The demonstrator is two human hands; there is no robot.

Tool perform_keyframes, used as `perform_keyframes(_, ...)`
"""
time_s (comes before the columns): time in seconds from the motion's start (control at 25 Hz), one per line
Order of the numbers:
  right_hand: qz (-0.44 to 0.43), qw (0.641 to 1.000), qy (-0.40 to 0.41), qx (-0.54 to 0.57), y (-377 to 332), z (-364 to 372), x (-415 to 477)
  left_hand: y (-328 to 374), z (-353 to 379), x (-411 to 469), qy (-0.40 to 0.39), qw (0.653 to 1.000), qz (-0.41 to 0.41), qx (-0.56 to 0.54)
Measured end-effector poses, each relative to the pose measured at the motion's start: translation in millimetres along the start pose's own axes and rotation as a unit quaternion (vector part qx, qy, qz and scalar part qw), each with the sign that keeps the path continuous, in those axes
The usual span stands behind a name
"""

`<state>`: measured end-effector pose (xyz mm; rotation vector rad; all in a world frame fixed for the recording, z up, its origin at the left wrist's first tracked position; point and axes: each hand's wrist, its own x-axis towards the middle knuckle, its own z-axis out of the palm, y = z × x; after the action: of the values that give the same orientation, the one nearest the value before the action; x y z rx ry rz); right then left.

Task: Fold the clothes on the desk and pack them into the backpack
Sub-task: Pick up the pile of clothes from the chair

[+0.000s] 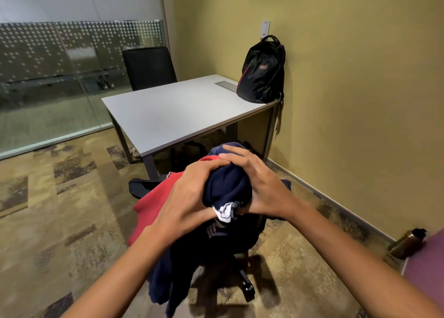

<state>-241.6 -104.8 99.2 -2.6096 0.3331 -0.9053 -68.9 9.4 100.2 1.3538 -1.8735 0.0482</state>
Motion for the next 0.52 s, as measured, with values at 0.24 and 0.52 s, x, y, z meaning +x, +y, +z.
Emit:
perform_keyframes(0.24,-0.003,0.981,0.191,-0.038,26,-43,-12,27,13,75,-0.022,0.991,0.104,0.079)
perform_keyframes(0.52,-0.01,0.94,0.258,-0.223,86,-129,-48,64,77,164,-0.012,0.981,0.186,0.048)
